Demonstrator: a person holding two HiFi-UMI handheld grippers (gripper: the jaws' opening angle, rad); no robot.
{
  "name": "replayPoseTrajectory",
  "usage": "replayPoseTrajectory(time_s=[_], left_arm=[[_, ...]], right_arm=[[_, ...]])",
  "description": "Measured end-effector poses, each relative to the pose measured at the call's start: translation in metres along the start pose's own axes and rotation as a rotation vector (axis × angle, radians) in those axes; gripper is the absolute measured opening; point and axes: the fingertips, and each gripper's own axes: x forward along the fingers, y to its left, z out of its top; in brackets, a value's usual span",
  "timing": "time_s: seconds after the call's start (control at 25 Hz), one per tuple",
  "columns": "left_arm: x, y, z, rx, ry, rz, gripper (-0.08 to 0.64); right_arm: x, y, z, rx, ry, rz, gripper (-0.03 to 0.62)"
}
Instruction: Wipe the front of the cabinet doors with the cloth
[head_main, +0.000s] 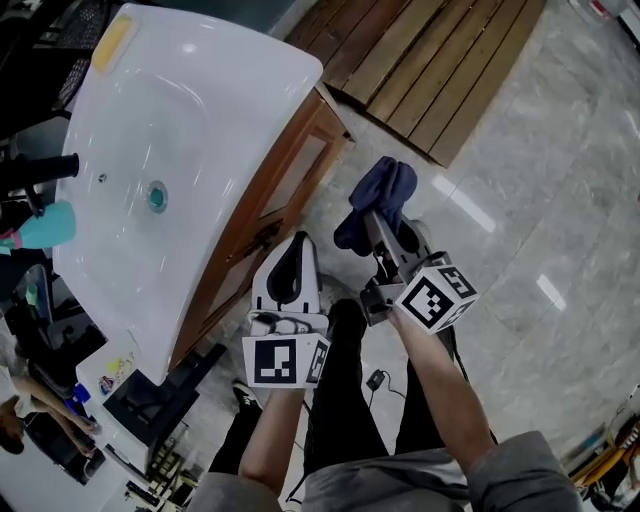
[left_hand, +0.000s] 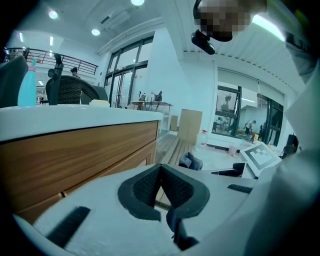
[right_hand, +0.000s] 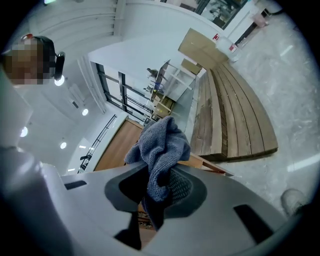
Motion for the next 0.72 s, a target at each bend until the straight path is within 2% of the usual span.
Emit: replayPoseTrajectory(time_s=[0.36, 0.72], left_arm=[[-0.013, 0.014, 0.008, 0.003, -0.012, 0.014, 0.008], [-0.018, 0.033, 0.004, 0.002, -0.019, 0.032, 0.008]], right_arm=[[0.001, 0.025, -0.011, 0.008, 0.001, 0.041, 0.075], [0.031, 0.044, -0.022, 0.009, 0.007, 0.093, 0.074]])
